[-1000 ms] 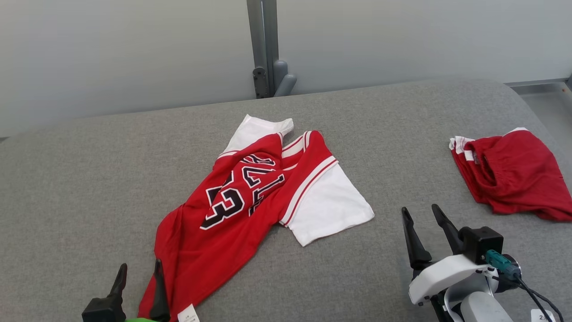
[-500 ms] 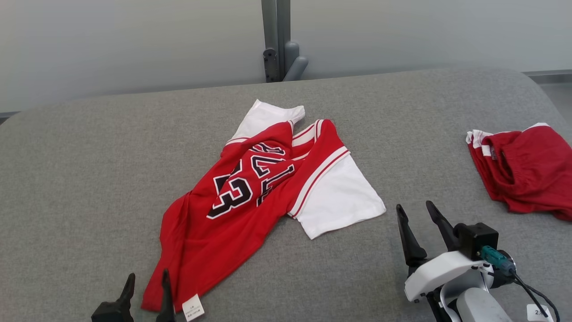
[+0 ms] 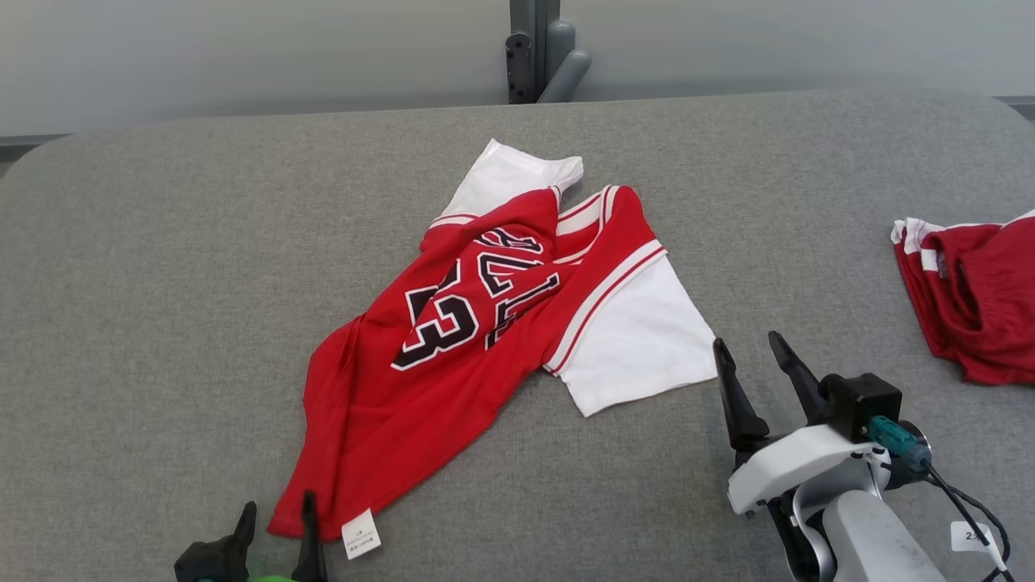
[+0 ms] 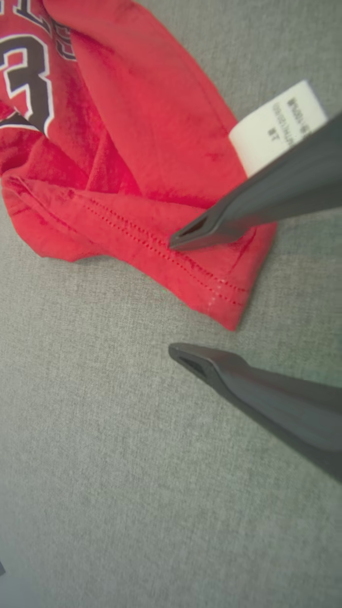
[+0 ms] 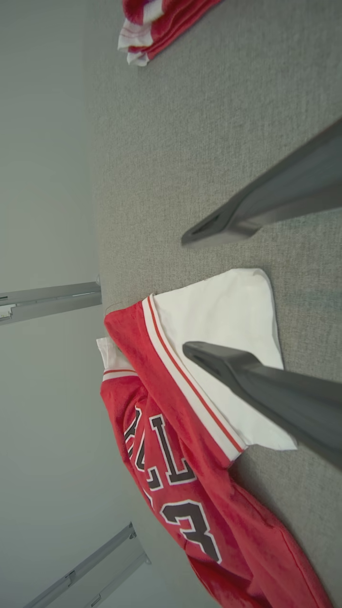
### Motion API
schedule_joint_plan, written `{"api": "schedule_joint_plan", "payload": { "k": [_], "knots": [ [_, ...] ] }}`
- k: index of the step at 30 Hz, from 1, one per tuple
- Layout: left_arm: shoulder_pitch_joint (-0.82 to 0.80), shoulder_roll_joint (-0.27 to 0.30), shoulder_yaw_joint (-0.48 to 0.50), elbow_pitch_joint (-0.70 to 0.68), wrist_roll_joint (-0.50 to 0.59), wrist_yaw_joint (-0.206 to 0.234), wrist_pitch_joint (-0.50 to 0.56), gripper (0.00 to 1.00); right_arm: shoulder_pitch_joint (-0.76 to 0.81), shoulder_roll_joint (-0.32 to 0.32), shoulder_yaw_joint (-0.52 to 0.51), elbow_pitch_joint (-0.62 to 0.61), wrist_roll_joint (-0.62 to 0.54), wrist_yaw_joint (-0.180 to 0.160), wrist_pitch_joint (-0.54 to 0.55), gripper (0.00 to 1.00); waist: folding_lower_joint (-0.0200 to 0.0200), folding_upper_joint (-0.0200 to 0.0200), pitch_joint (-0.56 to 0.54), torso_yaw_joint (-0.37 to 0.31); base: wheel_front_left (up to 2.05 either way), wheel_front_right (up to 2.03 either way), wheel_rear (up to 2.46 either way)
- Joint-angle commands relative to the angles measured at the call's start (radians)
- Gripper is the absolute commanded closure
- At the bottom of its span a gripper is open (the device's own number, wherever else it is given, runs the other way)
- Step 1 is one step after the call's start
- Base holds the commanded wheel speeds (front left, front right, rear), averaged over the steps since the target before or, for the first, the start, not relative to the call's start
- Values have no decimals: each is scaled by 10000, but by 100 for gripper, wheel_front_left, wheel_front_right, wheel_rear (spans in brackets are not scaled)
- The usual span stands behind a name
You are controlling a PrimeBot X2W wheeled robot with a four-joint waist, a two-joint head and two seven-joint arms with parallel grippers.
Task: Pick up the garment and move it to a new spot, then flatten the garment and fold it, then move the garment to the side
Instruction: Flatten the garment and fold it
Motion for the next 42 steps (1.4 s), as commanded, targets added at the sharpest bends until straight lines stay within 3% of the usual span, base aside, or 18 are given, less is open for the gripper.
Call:
{"api": "schedule_joint_plan", "payload": {
  "k": [1, 7, 9, 12, 14, 17, 31, 32, 33, 34, 35, 38, 42],
  "knots": [
    [-135, 39, -23, 20, -75, -6, -1, 0, -77, -27, 0, -8, -62, -4, -28, 0, 0, 0, 41, 47, 0, 0, 0],
    [-216, 39, -186, 269, -269, -85, -1, 0, -229, -27, -37, 55, -94, -4, -28, 0, 0, 0, 98, 192, 0, 0, 0],
    [-255, 37, -321, 410, -334, -171, 0, 43, -280, -27, -51, 115, -135, -4, -28, 0, 0, 0, 121, 250, 0, 0, 0],
    [-390, 31, -551, 757, -436, -297, 12, 44, -367, -27, -66, 202, -195, -4, -28, 0, 0, 0, 150, 316, 0, 0, 0],
    [-457, 29, -674, 894, -493, -310, 16, 54, -460, -28, -84, 253, -198, -4, -28, 0, 0, 0, 167, 354, 0, 0, 0],
    [-545, 28, -801, 999, -531, -306, 18, 100, -503, -28, -132, 457, -273, -4, -28, 0, 0, 0, 194, 402, 0, 0, 0],
    [-767, 34, -977, 139, -151, -264, 3, 100, -1384, -46, -773, 3001, -504, -4, -28, 0, 0, 0, 537, 1028, 0, 0, 0],
    [-773, 34, -983, 88, -147, -272, 4, 100, -1453, -44, -763, 3268, -490, -4, -28, 9, 0, 0, 549, 1052, 0, 0, 0],
    [-793, 34, -986, 16, -128, -279, 4, 100, -1538, -51, -773, 3497, -484, -4, -28, 42, 0, 0, 560, 1074, 0, 0, 0],
    [-808, 34, -989, -29, -139, -286, 3, 100, -1599, -45, -746, 3729, -490, -4, -8, 65, 0, 0, 566, 1088, 0, 0, 0],
    [-833, 34, -980, -71, -141, -294, 4, 100, -1642, -41, -726, 3900, -448, -4, -3, 100, 0, 0, 567, 1091, 0, 0, 0],
    [-835, 34, -914, -217, -107, -314, 1, 100, -1778, -35, -683, 3958, -274, -6, -5, 100, 0, 0, 509, 1026, 0, 0, 0],
    [-915, 36, -675, -877, 180, -369, 0, 100, -1922, -43, -653, 2932, 150, -4, -17, 100, 0, 0, 224, 843, 0, 0, 0]
  ]
}}
